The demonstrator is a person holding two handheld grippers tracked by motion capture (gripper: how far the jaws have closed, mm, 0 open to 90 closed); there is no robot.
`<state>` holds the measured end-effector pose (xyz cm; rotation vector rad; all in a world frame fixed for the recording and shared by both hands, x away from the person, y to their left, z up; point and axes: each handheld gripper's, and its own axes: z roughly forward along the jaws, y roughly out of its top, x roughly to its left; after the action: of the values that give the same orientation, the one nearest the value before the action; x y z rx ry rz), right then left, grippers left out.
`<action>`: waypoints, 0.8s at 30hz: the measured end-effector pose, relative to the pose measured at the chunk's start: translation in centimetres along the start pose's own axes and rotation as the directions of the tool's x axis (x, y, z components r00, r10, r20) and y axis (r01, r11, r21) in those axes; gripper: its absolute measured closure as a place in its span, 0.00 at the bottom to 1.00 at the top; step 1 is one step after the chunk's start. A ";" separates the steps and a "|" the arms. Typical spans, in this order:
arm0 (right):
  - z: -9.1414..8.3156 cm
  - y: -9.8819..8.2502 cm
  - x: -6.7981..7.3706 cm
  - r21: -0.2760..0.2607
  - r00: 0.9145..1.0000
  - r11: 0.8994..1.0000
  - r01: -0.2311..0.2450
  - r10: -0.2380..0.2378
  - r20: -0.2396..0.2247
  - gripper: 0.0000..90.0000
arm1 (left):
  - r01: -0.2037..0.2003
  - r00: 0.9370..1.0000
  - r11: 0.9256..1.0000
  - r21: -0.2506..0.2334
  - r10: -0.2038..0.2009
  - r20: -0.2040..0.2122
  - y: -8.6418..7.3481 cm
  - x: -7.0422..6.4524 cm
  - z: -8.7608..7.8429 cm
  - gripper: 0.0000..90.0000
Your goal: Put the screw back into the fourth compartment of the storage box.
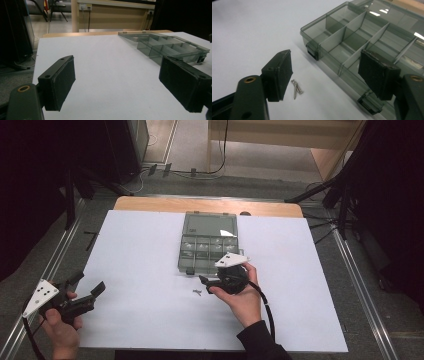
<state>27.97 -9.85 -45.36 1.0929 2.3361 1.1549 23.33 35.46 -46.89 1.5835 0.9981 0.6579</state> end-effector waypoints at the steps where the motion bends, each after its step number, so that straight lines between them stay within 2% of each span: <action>1: 0.2 0.0 0.2 0.010 1.000 1.000 -0.004 0.004 0.001 0.35 | 0.001 1.000 1.000 0.000 -0.001 -0.001 0.0 0.0 0.0 0.15; 4: 0.7 -0.1 0.5 0.034 1.000 0.999 0.009 -0.008 -0.020 0.43 | 0.001 1.000 1.000 0.000 -0.001 0.001 0.0 0.0 0.0 0.15; 5: 0.9 -0.2 0.6 0.035 0.999 0.999 0.020 -0.019 -0.036 0.51 | -0.001 1.000 1.000 0.001 0.001 0.001 0.0 0.0 0.1 0.15; 6: 0.9 -0.2 0.6 0.035 0.999 0.999 0.020 -0.019 -0.036 0.51 | 0.000 1.000 1.000 0.000 0.000 0.002 0.0 0.0 0.1 0.15; 8: 1.2 -0.2 0.7 0.053 0.997 0.998 0.017 -0.012 -0.080 0.57 | 0.003 1.000 1.000 0.000 -0.003 0.001 0.0 0.0 0.1 0.15; 10: 1.6 -0.3 0.9 0.081 0.996 0.996 0.031 -0.024 -0.092 0.65 | 0.006 1.000 1.000 0.000 -0.006 0.000 0.0 0.1 0.0 0.15; 11: 1.9 -0.4 1.1 0.118 0.996 0.992 0.040 -0.029 -0.088 0.71 | 0.007 1.000 1.000 -0.002 -0.007 0.000 0.0 0.1 0.0 0.15; 13: 2.2 -0.4 1.2 0.162 0.995 0.986 0.040 -0.024 -0.099 0.77 | 0.005 1.000 1.000 0.002 -0.005 -0.001 0.0 0.1 0.0 0.15; 14: 2.2 -0.4 1.2 0.162 0.995 0.986 0.040 -0.024 -0.099 0.77 | 0.008 1.000 1.000 0.001 -0.008 0.000 0.0 0.1 0.0 0.15; 15: 2.6 -0.3 1.3 0.216 0.993 0.976 0.018 0.009 -0.120 0.82 | 0.009 1.000 1.000 -0.001 -0.009 0.000 0.0 0.1 0.1 0.15; 16: 2.6 -0.3 1.3 0.216 0.993 0.976 0.018 0.009 -0.120 0.82 | 0.008 1.000 1.000 0.000 -0.008 0.001 0.0 0.0 0.1 0.15; 17: 2.7 -0.3 1.3 0.240 0.989 0.971 0.002 0.033 -0.141 0.85 | 0.007 1.000 1.000 -0.003 -0.007 0.003 0.0 0.0 0.1 0.15; 18: 2.9 -0.2 1.4 0.258 0.989 0.966 -0.006 0.044 -0.144 0.87 | 0.002 1.000 1.000 -0.001 -0.002 0.002 0.0 0.0 0.1 0.15; 19: 3.2 -0.2 1.4 0.298 0.988 0.954 0.001 0.046 -0.149 0.90 | 0.002 1.000 1.000 -0.001 -0.002 0.002 0.0 0.0 0.1 0.15; 20: 3.2 -0.2 1.4 0.298 0.988 0.954 0.001 0.046 -0.149 0.90 | 0.002 1.000 1.000 -0.001 -0.002 0.002 0.0 0.0 0.1 0.15; 22: 3.6 -0.2 1.5 0.330 0.985 0.944 0.004 0.054 -0.167 0.93 | 0.003 1.000 1.000 0.000 -0.003 0.003 0.0 0.0 0.1 0.15; 24: 3.9 -0.2 1.6 0.343 0.983 0.939 -0.002 0.065 -0.174 0.93 | 0.005 1.000 1.000 0.002 -0.005 0.002 0.0 0.1 0.1 0.15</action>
<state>28.99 -6.67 -47.88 1.1847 2.7488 0.9137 23.46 35.46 -46.95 1.5824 1.0015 0.6520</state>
